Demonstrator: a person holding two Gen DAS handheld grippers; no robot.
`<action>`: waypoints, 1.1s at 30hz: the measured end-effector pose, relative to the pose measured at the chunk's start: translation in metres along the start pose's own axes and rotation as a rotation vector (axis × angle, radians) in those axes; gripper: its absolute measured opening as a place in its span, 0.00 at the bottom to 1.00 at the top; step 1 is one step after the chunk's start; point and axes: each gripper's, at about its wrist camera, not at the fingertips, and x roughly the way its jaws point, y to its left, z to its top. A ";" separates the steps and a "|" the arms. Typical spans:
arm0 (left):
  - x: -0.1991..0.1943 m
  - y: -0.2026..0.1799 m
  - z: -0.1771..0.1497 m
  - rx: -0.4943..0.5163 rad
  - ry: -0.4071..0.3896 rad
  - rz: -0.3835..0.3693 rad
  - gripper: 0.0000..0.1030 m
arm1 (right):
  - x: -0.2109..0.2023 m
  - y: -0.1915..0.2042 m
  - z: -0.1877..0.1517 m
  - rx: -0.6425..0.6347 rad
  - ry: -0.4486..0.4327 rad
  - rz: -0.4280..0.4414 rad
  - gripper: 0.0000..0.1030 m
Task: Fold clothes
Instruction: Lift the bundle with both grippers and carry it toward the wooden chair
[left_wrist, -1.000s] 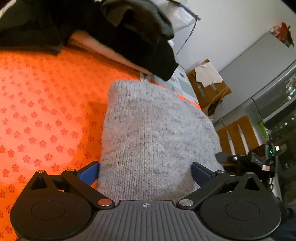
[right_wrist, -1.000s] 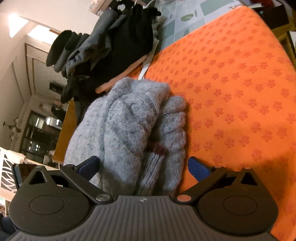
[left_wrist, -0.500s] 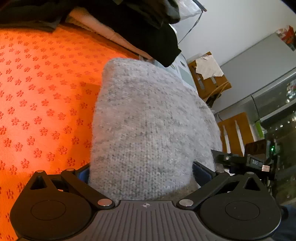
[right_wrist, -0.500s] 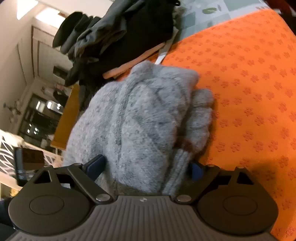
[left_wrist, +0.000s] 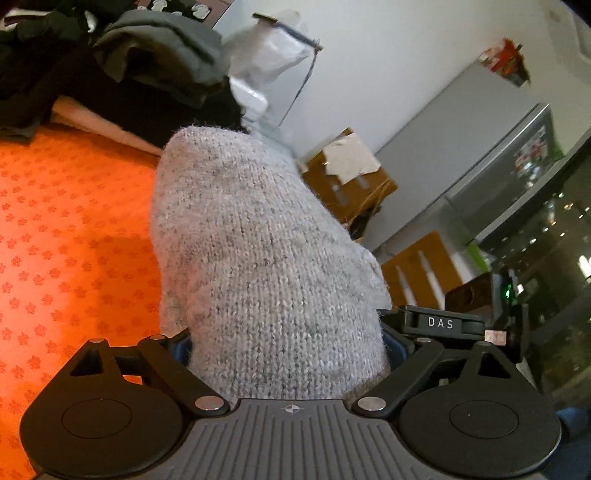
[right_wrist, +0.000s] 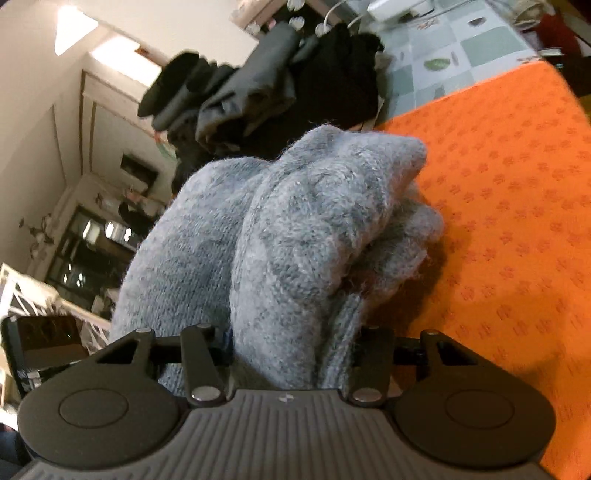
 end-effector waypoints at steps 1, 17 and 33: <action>-0.001 -0.004 -0.002 0.005 0.001 -0.011 0.90 | -0.008 0.003 -0.002 0.003 -0.016 -0.001 0.55; 0.055 -0.125 -0.039 0.152 0.100 -0.199 0.90 | -0.185 0.000 -0.045 0.048 -0.247 -0.193 0.55; 0.259 -0.311 -0.073 0.137 0.065 -0.234 0.89 | -0.393 -0.175 0.024 0.044 -0.316 -0.257 0.55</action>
